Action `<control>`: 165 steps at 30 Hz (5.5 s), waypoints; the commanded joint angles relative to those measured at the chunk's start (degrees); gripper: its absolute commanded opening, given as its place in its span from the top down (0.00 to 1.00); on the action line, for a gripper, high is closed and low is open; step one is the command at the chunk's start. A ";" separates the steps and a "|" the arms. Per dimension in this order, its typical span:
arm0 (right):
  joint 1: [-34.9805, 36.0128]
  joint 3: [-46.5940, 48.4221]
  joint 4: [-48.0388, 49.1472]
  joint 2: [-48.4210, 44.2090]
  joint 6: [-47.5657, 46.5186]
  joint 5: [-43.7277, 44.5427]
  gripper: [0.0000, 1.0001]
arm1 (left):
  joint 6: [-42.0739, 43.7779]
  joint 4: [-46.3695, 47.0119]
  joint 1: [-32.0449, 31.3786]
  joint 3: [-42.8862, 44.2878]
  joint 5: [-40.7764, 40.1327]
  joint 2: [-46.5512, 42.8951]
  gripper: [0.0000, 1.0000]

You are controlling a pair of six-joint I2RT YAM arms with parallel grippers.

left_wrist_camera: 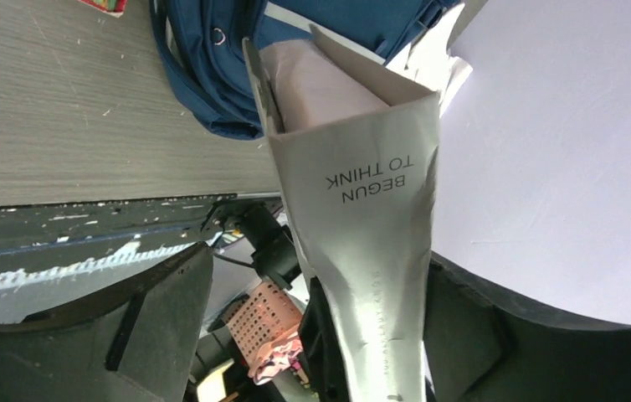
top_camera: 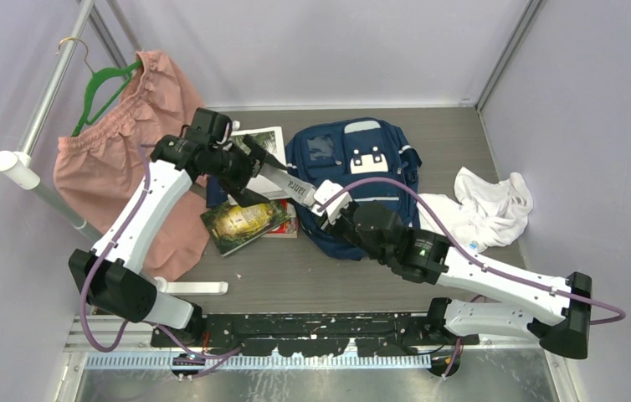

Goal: Pack the student bag
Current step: Pick up the book from the center of the board.

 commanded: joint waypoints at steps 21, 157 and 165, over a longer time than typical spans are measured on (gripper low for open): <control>-28.85 20.87 -36.02 3.64 15.24 -64.64 0.82 | 74.52 -2.47 1.45 4.49 25.87 -16.13 0.00; -31.09 -22.15 70.05 7.60 98.44 -16.79 0.71 | -5.31 81.56 -16.31 -35.29 -32.11 -13.69 0.42; -46.81 -25.53 43.92 -13.95 96.95 -23.95 0.80 | 6.30 67.17 -16.12 -31.04 -34.01 -17.21 0.16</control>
